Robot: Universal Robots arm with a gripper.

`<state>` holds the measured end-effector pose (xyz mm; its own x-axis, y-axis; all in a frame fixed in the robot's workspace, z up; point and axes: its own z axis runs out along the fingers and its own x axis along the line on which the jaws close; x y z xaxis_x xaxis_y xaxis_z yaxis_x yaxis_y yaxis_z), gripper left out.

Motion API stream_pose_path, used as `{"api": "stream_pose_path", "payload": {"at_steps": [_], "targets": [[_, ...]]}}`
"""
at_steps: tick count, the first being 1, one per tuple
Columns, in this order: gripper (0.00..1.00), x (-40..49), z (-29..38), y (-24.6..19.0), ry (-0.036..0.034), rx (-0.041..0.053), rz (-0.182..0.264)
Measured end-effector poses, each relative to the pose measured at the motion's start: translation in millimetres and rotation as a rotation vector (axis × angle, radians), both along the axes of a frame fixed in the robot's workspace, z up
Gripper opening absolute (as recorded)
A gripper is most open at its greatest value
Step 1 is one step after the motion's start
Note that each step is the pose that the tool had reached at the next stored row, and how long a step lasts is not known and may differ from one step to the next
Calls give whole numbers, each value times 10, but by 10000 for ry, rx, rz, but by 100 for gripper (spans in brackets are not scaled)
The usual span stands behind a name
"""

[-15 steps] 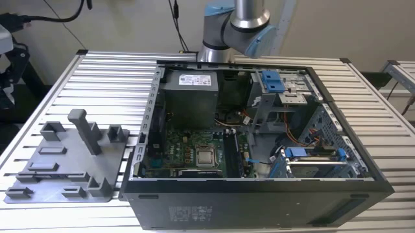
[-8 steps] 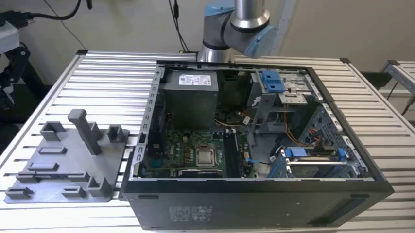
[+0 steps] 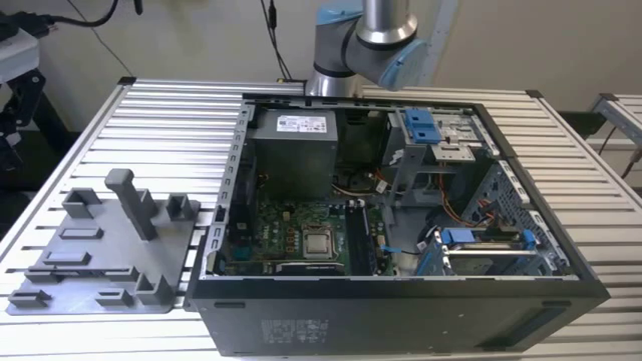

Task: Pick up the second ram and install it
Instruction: 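Pick up the second ram and move it above second insertion slot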

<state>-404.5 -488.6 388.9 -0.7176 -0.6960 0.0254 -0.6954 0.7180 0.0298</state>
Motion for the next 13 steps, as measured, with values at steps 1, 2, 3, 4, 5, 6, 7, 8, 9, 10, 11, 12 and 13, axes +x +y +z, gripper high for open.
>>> {"api": "stream_pose_path", "payload": {"at_steps": [1,2,3,4,5,6,7,8,9,10,11,12,13], "targets": [[11,0,0,0,0,0,146],[11,0,0,0,0,-1,295],[11,0,0,0,0,-1,440],[11,0,0,0,0,-2,589],[11,0,0,0,0,-3,737],[11,0,0,0,0,-3,893],[11,0,0,0,0,-3,1048],[11,0,0,0,0,-4,1207],[11,0,0,0,0,-6,1365],[11,0,0,0,0,-7,1528],[11,0,0,1,0,-9,1684],[11,0,0,1,1,-10,1841],[11,0,0,2,1,-11,1985]]}}
